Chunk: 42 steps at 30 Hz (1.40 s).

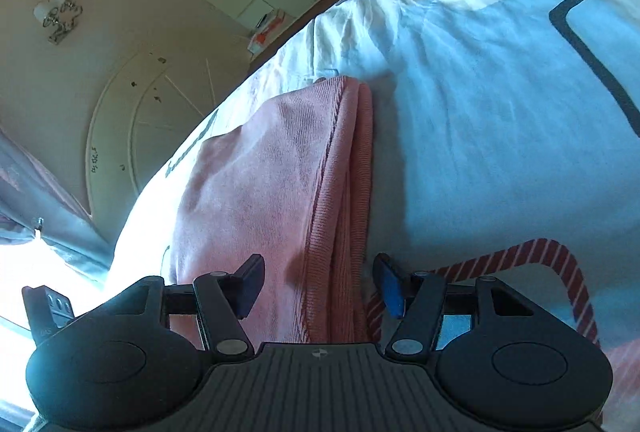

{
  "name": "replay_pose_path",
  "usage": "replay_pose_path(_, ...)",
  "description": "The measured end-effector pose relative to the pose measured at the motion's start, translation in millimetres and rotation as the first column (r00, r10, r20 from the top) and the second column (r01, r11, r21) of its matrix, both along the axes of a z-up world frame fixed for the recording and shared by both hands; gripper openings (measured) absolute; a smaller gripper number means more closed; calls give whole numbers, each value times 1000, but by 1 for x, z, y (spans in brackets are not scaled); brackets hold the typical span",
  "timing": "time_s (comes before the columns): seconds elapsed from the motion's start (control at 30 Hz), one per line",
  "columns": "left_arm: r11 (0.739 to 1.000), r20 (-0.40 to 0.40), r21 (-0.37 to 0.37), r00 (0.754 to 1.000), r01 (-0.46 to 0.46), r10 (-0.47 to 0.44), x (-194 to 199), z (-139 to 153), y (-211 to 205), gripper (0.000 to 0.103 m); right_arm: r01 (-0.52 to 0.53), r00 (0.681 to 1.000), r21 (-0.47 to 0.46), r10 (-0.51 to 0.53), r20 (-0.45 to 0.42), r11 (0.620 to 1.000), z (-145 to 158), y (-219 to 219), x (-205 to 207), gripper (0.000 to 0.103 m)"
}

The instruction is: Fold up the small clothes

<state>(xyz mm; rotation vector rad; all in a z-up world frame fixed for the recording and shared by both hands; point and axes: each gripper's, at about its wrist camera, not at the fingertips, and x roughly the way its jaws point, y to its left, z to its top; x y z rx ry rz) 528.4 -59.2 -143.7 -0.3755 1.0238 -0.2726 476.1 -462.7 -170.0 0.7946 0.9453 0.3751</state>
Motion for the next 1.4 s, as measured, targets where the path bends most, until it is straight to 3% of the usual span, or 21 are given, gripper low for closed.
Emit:
replay_pose_path(0.13, 999, -5, 12, 999, 42, -42, 6, 2, -3, 77, -49, 999, 82, 51, -20, 995, -5, -1, 14, 60)
replay_pose_path(0.27, 996, -14, -66, 999, 51, -52, 17, -3, 3, 75, -22, 999, 168, 26, -22, 986, -15, -9, 20, 60)
replay_pose_path(0.37, 990, -20, -136, 999, 42, -45, 24, -7, 6, 73, -48, 999, 138, 49, -1, 989, -11, -3, 23, 60)
replay_pose_path(0.43, 975, -28, -206, 996, 81, -89, 29, -10, 2, 65, -66, 998, 118, 66, 7, 991, -8, -2, 24, 60)
replay_pose_path(0.47, 970, -35, -217, 992, 107, -118, 30, -13, -3, 67, -74, 997, 104, 73, 10, 992, -7, -3, 23, 60)
replay_pose_path(0.6, 978, -10, -139, 987, 157, -160, 36, -11, -20, 68, -72, 997, 105, 72, 4, 992, -9, -7, 16, 58)
replay_pose_path(0.7, 979, 11, -72, 982, 191, -191, 41, -7, -34, 58, -73, 997, 53, 73, 8, 996, -6, 7, 25, 55)
replay_pose_path(0.73, 979, 18, -48, 980, 199, -198, 42, -5, -39, 54, -73, 997, 12, 73, 17, 997, -3, 14, 28, 52)
replay_pose_path(0.77, 978, 29, -16, 978, 206, -206, 42, -2, -45, 49, -68, 997, -50, 69, 18, 996, 2, 23, 30, 39)
replay_pose_path(0.8, 975, 45, 22, 974, 221, -222, 40, 1, -51, 46, -62, 998, -142, 65, 18, 988, 8, 34, 32, 33)
replay_pose_path(0.87, 957, 87, 142, 960, 253, -267, 33, 13, -68, 39, -77, 995, -283, 93, 44, 956, 19, 55, 30, 21)
replay_pose_path(0.93, 926, 128, 255, 939, 279, -319, 25, 24, -84, 35, -77, 991, -398, 115, 74, 914, 29, 74, 24, 20)
replay_pose_path(1.0, 904, 155, 314, 923, 291, -352, 18, 31, -91, 34, -60, 987, -472, 122, 100, 880, 39, 88, 17, 19)
replay_pose_path(1.17, 898, 207, 324, 904, 297, -374, 6, 50, -80, 32, -28, 976, -563, 144, 162, 826, 66, 115, 1, 18)
replay_pose_path(1.3, 896, 253, 347, 892, 278, -374, -5, 70, -55, 32, -27, 964, -589, 177, 200, 808, 87, 142, -9, 18)
replay_pose_path(1.4, 900, 268, 359, 897, 246, -351, -11, 82, -22, 32, -39, 953, -585, 205, 221, 810, 97, 175, -8, 18)
